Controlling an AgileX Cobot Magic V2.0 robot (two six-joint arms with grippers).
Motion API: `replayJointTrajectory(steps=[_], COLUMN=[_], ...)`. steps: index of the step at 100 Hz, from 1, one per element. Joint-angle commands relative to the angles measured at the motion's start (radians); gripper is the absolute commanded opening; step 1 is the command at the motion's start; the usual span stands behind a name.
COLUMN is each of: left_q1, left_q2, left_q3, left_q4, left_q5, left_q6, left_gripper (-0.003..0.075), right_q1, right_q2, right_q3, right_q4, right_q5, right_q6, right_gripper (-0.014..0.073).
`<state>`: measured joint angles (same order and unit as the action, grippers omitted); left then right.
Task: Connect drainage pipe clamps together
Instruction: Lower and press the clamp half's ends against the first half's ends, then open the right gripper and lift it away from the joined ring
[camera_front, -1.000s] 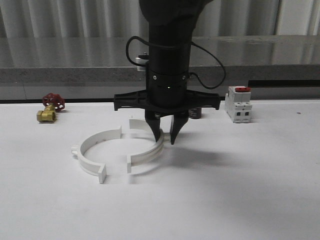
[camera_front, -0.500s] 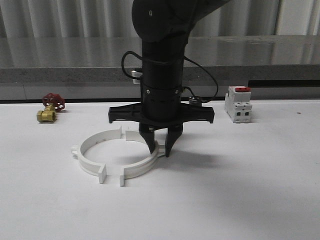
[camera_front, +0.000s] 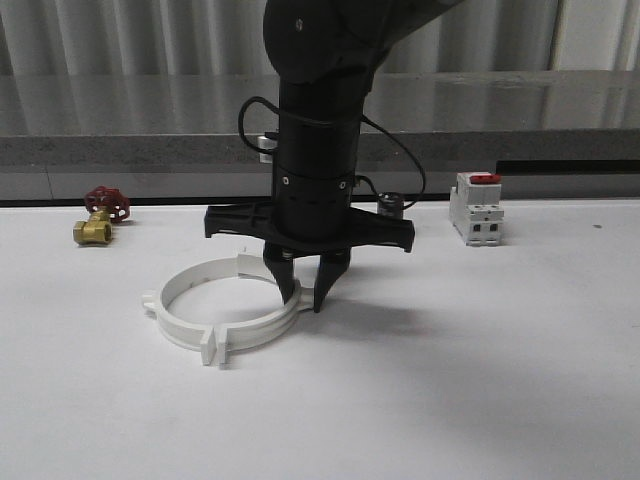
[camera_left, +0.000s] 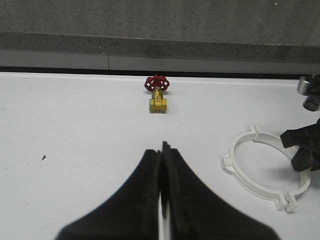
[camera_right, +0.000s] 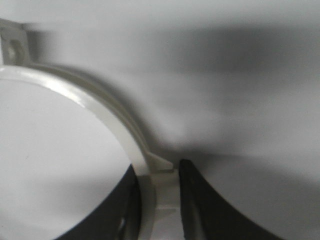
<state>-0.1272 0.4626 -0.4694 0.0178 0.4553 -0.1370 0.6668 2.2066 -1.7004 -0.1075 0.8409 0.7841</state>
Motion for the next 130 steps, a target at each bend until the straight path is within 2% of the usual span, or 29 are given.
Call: replayJointTrajectory(steps=[1,28,68,90,109,130], left_q1=[0.003,0.003,0.003,0.003,0.003,0.003], left_q2=[0.003,0.003,0.003,0.003,0.003,0.003], left_q3=[-0.026,-0.026,-0.026,-0.026,-0.026,-0.026], left_q4=[0.002,0.002,0.002,0.002,0.002,0.002], left_q5=[-0.072,-0.072,-0.072,-0.072,-0.072,-0.072], left_q6=[-0.001,-0.001,-0.001,-0.001,-0.001,-0.001], left_gripper=[-0.0020,-0.0020,-0.0020,-0.0020,-0.0020,-0.0020], right_q1=[-0.002,-0.002,-0.002,-0.003,-0.017,-0.091], right_q2=[-0.049,-0.049,-0.049,-0.073,-0.151,-0.285], right_q3=[-0.024,-0.024,-0.024,-0.024,-0.024,-0.010], right_q4=[0.010,0.010,0.012,0.002,-0.019,-0.019], right_q5=[-0.022,-0.032,-0.044,-0.040,-0.030,0.002], right_q6=[0.002,0.002,-0.013,-0.058,-0.219,-0.363], right_gripper=[0.0010,0.0176,0.0377,0.0389,0.0389,0.0389])
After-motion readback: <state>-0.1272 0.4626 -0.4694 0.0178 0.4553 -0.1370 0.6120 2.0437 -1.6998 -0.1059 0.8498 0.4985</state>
